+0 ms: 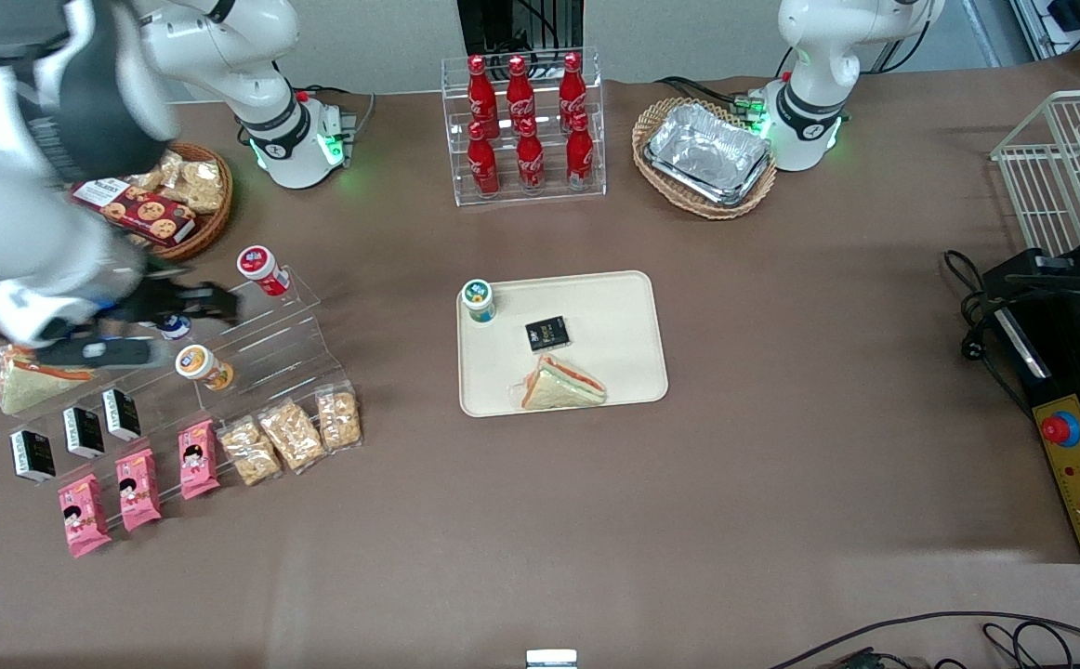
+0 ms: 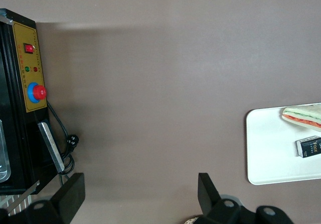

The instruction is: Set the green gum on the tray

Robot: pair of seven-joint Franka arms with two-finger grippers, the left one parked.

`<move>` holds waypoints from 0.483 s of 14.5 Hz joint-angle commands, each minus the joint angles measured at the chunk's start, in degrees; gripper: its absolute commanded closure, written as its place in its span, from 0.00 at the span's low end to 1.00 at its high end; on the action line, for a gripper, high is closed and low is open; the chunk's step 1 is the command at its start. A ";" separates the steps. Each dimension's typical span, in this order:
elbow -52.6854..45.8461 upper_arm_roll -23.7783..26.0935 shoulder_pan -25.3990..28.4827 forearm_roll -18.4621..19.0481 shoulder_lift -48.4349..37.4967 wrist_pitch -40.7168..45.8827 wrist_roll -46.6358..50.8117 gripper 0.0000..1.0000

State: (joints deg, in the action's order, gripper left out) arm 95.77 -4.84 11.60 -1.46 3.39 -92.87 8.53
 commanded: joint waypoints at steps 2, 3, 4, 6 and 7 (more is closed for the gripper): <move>-1.28 0.36 -9.38 -0.13 -2.25 2.69 -7.56 0.00; -1.46 0.36 -10.36 -0.12 -2.25 2.52 -7.48 0.00; -1.72 0.18 -10.89 -0.12 -2.25 2.43 -7.22 0.00; -4.00 -1.13 -11.68 0.40 -2.25 2.95 -7.65 0.00; -4.01 -1.92 -11.86 0.40 -2.25 3.39 -7.74 0.00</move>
State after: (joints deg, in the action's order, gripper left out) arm 94.30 -5.36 0.54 -1.40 1.03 -91.75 1.42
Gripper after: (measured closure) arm 0.000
